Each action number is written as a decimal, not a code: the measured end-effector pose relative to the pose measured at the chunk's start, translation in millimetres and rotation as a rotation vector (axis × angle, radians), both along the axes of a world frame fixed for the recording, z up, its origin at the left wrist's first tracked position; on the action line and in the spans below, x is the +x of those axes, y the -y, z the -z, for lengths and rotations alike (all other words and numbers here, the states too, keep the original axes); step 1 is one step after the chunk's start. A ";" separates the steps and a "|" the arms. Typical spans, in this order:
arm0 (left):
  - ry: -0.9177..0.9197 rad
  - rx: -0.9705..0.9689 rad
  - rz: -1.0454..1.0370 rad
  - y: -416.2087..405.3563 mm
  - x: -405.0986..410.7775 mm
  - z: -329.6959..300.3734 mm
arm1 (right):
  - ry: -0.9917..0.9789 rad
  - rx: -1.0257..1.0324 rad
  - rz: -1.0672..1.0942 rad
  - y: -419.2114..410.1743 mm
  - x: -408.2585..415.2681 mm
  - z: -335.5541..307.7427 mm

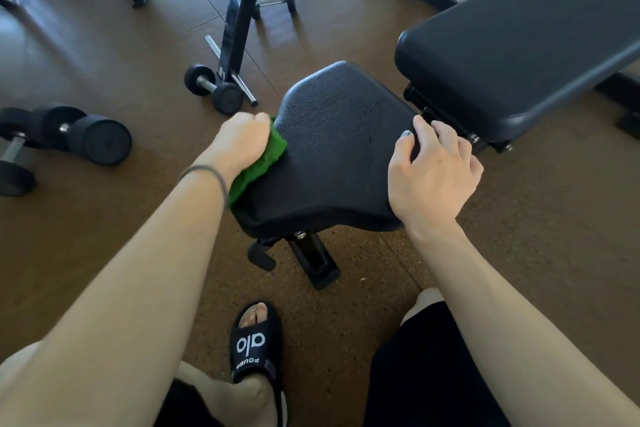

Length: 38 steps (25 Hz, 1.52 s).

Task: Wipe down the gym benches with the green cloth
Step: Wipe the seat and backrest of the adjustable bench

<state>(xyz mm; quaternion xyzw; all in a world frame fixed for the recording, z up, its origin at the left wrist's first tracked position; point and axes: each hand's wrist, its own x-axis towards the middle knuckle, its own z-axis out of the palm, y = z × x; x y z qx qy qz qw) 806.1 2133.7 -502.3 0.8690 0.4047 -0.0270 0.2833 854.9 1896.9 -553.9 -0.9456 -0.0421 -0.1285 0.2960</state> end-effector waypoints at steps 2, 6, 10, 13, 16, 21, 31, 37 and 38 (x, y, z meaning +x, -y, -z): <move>-0.011 0.028 0.034 5.5 14.7 -0.9 | 0.010 0.008 0.002 2.3 0.6 -0.5; 0.091 0.181 -0.032 28.2 -48.6 9.1 | 0.024 0.007 0.005 2.2 -0.9 1.4; 0.442 0.179 -0.140 59.6 -97.0 28.4 | 0.017 0.025 0.021 0.7 -1.2 0.6; 0.332 0.272 0.055 45.6 -63.7 24.5 | 0.015 0.027 0.037 -0.3 -0.8 0.5; 0.137 0.258 0.141 28.4 -10.8 7.8 | -0.006 0.043 0.012 -0.1 -0.6 -2.6; 0.284 0.436 0.481 98.3 -77.1 28.0 | -0.021 0.079 0.007 0.9 -1.2 -3.3; 0.360 0.430 0.788 137.8 -16.2 24.6 | -0.368 0.581 -0.062 33.2 15.4 -24.0; 0.335 0.543 1.022 154.9 -29.1 29.1 | -0.526 0.903 -0.042 44.1 20.2 -26.1; 0.311 0.492 1.009 157.6 -2.8 27.9 | -0.543 0.904 -0.046 45.2 20.8 -28.3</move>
